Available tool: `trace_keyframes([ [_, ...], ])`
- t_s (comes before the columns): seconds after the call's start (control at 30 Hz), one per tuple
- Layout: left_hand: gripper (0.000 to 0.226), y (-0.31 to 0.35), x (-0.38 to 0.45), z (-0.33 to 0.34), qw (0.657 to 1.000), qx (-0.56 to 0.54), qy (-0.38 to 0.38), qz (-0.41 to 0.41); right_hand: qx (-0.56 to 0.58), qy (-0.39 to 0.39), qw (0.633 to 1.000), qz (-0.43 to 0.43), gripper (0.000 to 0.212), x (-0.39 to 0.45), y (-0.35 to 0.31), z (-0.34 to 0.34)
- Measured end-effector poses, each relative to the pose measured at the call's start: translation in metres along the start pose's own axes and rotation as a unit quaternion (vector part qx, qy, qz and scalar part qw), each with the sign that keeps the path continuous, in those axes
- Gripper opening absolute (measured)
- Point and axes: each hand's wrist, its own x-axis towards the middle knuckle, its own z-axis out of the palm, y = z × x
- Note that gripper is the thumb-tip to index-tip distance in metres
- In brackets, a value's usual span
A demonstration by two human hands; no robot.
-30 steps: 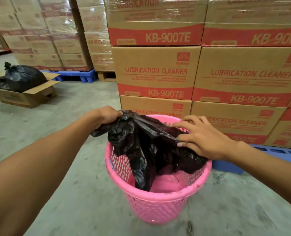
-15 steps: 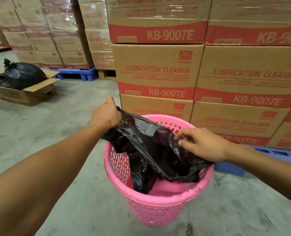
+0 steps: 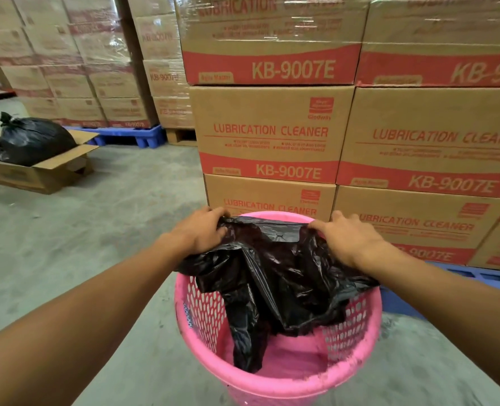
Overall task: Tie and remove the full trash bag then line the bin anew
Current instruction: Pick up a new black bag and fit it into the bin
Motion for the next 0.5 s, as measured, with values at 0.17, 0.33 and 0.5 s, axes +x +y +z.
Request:
trace_keyframes([
  [0.17,0.024,-0.007,0.01,0.003,0.997,-0.036,0.064,0.007,0.01,-0.006,0.999,-0.039,0.059,0.012,0.01,-0.012],
  [0.33,0.02,-0.009,0.02,0.006,0.99,-0.068,0.122,-0.015,0.078,0.054,0.995,-0.031,0.04,0.028,0.017,-0.015],
  [0.5,0.019,-0.009,0.035,0.007,0.985,-0.096,0.122,-0.079,0.198,-0.095,0.975,-0.025,0.057,0.051,0.041,-0.023],
])
